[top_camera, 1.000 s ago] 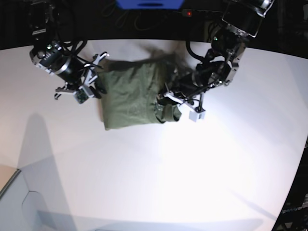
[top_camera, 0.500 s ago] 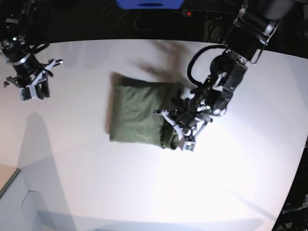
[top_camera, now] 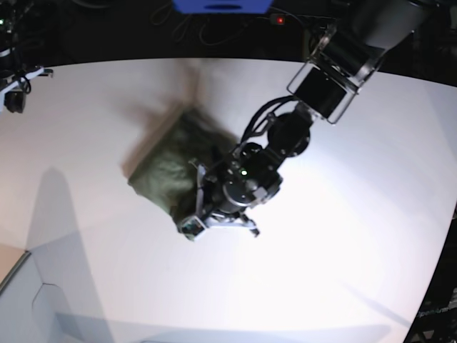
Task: Layout the t-shirt on the table in an organized manner, then fold the t-shirt properly
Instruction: 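Push the folded bundle with the left gripper toward the right gripper's side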
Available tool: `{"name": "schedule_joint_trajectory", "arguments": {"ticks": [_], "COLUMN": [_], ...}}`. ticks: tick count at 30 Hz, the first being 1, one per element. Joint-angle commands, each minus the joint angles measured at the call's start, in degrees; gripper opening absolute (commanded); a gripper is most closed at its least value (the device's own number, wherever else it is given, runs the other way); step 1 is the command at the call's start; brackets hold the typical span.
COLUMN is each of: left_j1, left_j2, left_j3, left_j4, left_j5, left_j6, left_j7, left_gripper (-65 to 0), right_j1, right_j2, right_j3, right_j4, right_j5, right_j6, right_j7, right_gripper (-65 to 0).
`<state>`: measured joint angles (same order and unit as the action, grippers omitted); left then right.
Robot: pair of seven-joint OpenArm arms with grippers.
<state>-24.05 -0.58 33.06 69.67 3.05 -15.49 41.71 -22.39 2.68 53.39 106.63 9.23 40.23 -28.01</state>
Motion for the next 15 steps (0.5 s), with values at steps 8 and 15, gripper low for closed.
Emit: {"name": "schedule_joint_trajectory", "arguments": {"ticks": [8, 15], "left_j1": [-3.2, -4.9], "left_j2": [9.1, 9.6], "left_j3": [-0.2, 0.0], "left_j4": [-14.1, -21.7], "left_j5": [17.6, 21.5], "left_j6": [-10.6, -10.8], "left_j7": [-10.7, -25.9], "left_gripper": [-64.8, -64.8], "right_j1": [-0.3, -1.0], "right_j2": [-2.5, -5.0], "right_j3": [6.1, 9.0], "right_j4": [2.0, 3.3], "right_j5": [0.7, 0.6], "right_j6": [-0.2, -0.2], "right_j7": [1.5, 1.5], "right_gripper": [-56.9, -56.9]}}
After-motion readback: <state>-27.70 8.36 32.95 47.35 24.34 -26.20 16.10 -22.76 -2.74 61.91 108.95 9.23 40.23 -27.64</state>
